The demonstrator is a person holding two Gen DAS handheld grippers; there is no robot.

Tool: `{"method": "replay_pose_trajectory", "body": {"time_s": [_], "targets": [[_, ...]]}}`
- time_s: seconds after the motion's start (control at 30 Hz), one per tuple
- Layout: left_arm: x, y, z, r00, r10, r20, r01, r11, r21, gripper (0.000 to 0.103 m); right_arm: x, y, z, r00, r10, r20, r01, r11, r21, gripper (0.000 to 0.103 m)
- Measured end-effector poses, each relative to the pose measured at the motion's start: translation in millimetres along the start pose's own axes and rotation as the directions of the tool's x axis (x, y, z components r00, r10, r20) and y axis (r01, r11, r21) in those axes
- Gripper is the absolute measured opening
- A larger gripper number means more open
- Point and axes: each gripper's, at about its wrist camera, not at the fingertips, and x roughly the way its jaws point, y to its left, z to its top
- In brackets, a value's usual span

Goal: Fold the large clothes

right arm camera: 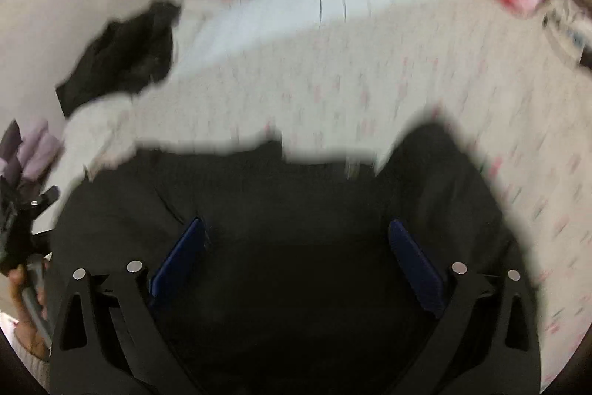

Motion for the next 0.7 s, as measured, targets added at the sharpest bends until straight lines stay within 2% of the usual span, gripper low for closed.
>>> {"method": "replay_pose_trajectory", "body": {"time_s": [0.07,0.17,0.2,0.23,0.27,0.33,0.43,0.5,0.57,0.6,0.67,0.7], "targets": [[5.1,-4.3,10.7,1.000,0.020,0.018,-0.020,0.999,0.027,0.096,6.2,-2.3,15.1,0.998,-0.069,0.009,0.069,0.998,-0.009,0.096],[43.3,16.1,14.6,0.993,0.100,-0.061,-0.100,0.995,-0.003,0.096,53.2,-16.7,10.7,0.978,-0.190,-0.087,0.186,0.981,-0.049,0.096],[61.6,35.0,9.1,0.989,0.102,-0.110,-0.108,0.993,-0.046,0.096,74.0,-30.1,1.5,0.978,-0.158,-0.135,0.158,0.987,-0.010,0.097],[71.5,51.1,5.1,0.989,0.064,-0.133,-0.079,0.990,-0.115,0.095,80.3,-42.6,-2.5,0.985,-0.101,-0.137,0.111,0.992,0.062,0.097],[75.7,66.2,3.0,0.992,0.041,-0.118,-0.062,0.982,-0.180,0.095,83.9,-50.2,-4.7,0.990,-0.073,-0.119,0.086,0.991,0.107,0.097],[80.3,74.5,0.8,0.993,0.042,-0.108,-0.062,0.979,-0.192,0.095,90.8,-50.2,-5.4,0.992,-0.065,-0.105,0.076,0.992,0.103,0.097],[86.3,67.9,0.8,0.984,0.086,-0.155,-0.108,0.984,-0.139,0.095,93.8,-45.8,-2.6,0.986,-0.075,-0.150,0.086,0.994,0.067,0.097],[70.2,64.4,5.9,0.977,0.098,-0.187,-0.123,0.984,-0.131,0.095,73.1,-44.5,2.0,0.979,-0.081,-0.186,0.095,0.993,0.068,0.097],[39.1,62.9,8.7,0.985,0.051,-0.165,-0.079,0.983,-0.166,0.095,34.3,-46.4,6.1,0.991,-0.022,-0.131,0.036,0.993,0.109,0.097],[14.4,60.9,7.6,0.988,0.022,-0.155,-0.049,0.984,-0.172,0.095,-0.1,-37.7,2.3,0.997,0.010,-0.081,-0.004,0.997,0.077,0.097],[-37.7,55.0,0.4,0.991,0.001,-0.137,-0.019,0.992,-0.126,0.096,-46.1,-20.8,-11.0,0.998,0.055,-0.038,-0.056,0.998,-0.004,0.097],[-58.1,53.4,-6.0,0.991,-0.002,-0.134,-0.011,0.995,-0.101,0.096,-78.5,-5.3,-30.1,0.995,0.096,-0.024,-0.097,0.993,-0.074,0.097]]}}
